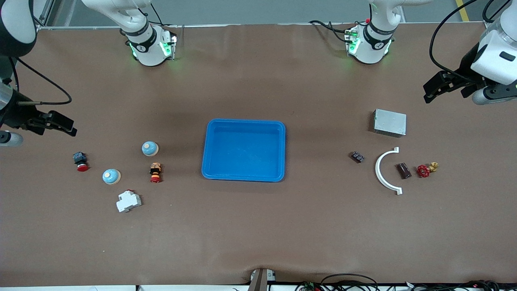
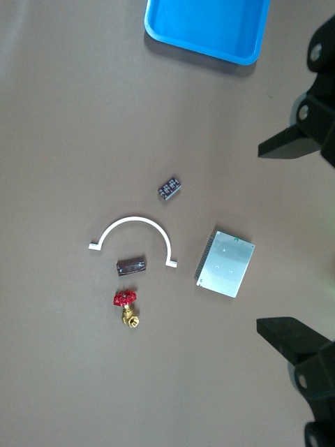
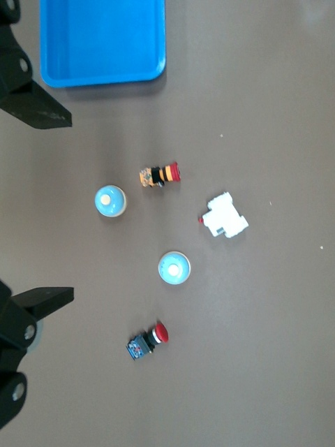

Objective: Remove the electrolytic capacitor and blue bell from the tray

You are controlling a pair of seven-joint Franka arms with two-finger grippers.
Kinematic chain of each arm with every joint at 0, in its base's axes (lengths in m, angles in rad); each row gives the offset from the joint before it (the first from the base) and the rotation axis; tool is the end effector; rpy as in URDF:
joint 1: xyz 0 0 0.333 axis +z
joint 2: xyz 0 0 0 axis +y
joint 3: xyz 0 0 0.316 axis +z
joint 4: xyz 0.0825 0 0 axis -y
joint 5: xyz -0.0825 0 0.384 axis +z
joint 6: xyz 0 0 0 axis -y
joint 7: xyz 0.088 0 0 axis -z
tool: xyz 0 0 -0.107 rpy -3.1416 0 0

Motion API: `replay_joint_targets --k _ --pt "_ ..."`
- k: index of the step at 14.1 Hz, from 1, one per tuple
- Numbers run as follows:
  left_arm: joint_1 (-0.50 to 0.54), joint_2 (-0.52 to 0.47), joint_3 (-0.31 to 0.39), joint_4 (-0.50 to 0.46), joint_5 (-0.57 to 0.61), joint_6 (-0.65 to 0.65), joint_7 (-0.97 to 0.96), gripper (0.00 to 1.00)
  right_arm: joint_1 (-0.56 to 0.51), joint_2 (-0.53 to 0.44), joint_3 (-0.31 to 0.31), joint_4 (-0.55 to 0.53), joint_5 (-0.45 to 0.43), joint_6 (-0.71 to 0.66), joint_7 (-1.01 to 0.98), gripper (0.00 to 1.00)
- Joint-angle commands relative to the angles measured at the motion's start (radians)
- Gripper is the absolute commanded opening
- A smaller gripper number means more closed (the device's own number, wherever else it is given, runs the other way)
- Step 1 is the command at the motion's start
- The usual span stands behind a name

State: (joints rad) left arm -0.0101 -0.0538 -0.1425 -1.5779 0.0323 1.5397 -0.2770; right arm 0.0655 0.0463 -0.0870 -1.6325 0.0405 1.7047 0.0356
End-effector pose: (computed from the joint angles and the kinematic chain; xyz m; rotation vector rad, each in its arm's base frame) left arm 0.5289 -0.0801 0.6475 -3.0995 -0.1952 -0.0361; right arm 0.5784 -0.0076 0.5809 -3.1035 0.0960 -0.0401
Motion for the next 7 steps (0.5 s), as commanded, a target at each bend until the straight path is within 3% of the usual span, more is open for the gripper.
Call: replay_joint_targets --k 1,7 --pt "0.002 0.000 0.000 0.003 -0.026 -0.004 -0.007 1.00 0.010 -0.019 0.001 0.032 -0.011 -0.048 0.014 1.00" --pt "0.007 0.003 0.000 0.012 -0.028 -0.004 0.001 1.00 0.001 -0.020 0.013 0.085 -0.013 -0.154 -0.068 1.00"
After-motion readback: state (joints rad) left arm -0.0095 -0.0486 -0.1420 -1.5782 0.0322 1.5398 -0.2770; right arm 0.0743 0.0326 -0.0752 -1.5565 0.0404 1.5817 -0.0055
